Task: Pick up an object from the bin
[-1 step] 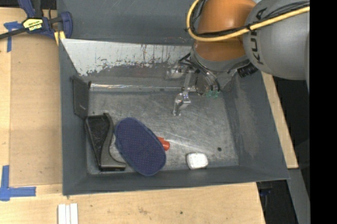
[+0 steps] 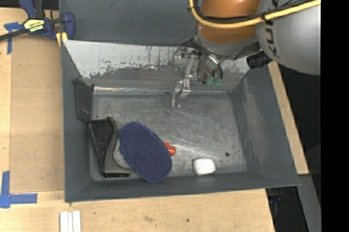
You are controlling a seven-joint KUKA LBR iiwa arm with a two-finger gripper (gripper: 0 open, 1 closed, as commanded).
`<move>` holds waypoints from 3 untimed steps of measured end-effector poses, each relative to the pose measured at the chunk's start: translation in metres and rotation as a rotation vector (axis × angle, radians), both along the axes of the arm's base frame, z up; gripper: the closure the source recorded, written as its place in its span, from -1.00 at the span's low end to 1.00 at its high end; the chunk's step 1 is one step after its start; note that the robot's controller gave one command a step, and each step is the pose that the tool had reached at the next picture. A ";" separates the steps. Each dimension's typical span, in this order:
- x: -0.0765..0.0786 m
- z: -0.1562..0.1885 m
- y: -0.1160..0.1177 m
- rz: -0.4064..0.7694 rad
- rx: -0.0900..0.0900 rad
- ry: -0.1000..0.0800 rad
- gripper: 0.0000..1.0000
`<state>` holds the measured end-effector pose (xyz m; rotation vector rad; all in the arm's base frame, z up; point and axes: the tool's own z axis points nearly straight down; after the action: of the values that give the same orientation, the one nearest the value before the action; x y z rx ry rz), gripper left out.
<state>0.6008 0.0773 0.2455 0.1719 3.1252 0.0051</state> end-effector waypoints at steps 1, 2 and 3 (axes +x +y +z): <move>-0.003 -0.116 0.036 0.132 -0.003 0.016 -1.00; -0.027 -0.023 0.054 0.089 -0.001 0.000 -1.00; -0.096 -0.153 0.068 0.506 -0.007 -0.026 -1.00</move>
Offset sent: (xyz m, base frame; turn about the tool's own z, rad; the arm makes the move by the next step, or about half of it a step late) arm -0.0024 0.0352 -0.1119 -0.1302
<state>0.5044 0.1457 0.0923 -0.6119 3.0444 0.0010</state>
